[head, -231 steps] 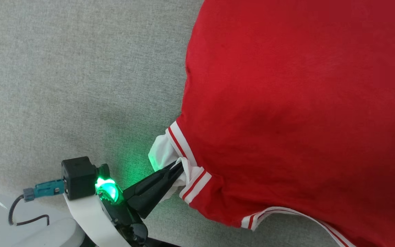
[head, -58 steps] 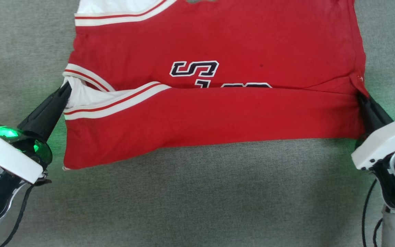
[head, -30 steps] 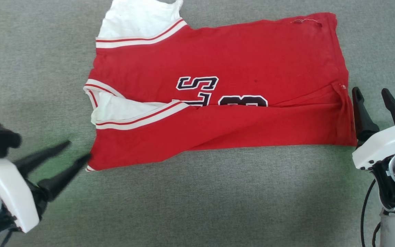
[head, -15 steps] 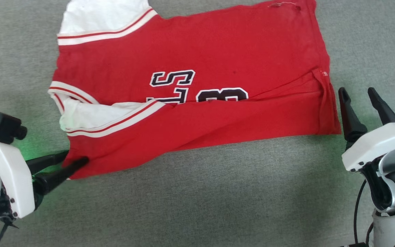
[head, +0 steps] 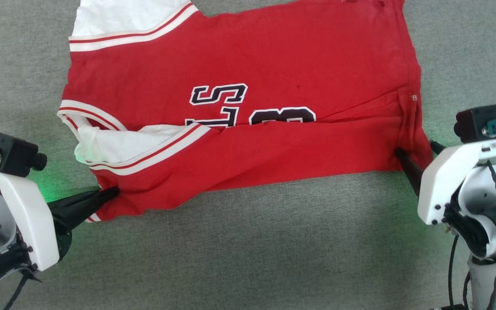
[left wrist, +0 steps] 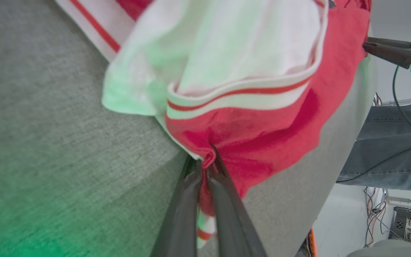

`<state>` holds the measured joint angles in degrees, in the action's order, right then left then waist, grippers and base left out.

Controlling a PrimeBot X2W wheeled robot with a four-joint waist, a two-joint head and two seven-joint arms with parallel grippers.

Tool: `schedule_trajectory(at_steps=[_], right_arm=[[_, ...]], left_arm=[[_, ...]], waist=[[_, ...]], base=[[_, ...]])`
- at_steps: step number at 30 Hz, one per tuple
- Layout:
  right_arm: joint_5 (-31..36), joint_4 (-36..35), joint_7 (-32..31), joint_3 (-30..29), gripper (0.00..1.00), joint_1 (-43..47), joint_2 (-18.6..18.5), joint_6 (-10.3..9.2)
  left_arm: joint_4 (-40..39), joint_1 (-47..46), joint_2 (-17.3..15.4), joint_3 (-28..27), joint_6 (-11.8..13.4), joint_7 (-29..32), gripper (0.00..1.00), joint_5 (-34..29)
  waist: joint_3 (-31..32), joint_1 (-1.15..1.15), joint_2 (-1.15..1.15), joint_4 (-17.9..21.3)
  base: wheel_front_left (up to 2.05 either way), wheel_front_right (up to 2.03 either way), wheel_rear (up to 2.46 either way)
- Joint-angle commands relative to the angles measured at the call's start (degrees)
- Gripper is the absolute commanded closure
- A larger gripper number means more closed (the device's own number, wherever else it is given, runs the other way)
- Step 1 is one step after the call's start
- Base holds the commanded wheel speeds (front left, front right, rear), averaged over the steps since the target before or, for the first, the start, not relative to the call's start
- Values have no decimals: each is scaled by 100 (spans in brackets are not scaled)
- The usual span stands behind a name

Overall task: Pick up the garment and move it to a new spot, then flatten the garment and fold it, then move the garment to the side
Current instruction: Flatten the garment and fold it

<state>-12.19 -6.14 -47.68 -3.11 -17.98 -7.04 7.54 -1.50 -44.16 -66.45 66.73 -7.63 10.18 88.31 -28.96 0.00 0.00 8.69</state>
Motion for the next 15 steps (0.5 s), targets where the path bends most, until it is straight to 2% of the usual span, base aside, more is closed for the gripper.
schedule_trajectory(at_steps=[1, 2, 3, 8, 15], right_arm=[[-62, 176, -226, 68, 33, -22, 48, -10], [-65, 245, -338, 102, 63, -66, 46, -8], [-41, 310, -414, 101, 99, -86, 34, -8], [-116, 344, -276, -59, 100, -51, -70, -15], [-336, 48, -256, -99, 100, 277, -296, -14]], left_arm=[[22, 82, 181, 155, 29, -1, 100, -68], [31, 66, 197, 158, 29, -19, 100, -86], [40, 54, 222, 169, 29, -50, 100, -100], [34, 104, 395, 224, 25, -271, 100, -111], [-205, 398, 244, 286, 23, -715, 100, -64]], waist=[[-10, 0, 0, -33], [-12, 0, 0, -50], [-4, 0, 0, -72], [150, 0, 0, -230], [395, 0, 0, -383]], base=[[0, 0, 0], [0, 0, 0], [0, 0, 0], [0, 0, 0], [0, 0, 0]])
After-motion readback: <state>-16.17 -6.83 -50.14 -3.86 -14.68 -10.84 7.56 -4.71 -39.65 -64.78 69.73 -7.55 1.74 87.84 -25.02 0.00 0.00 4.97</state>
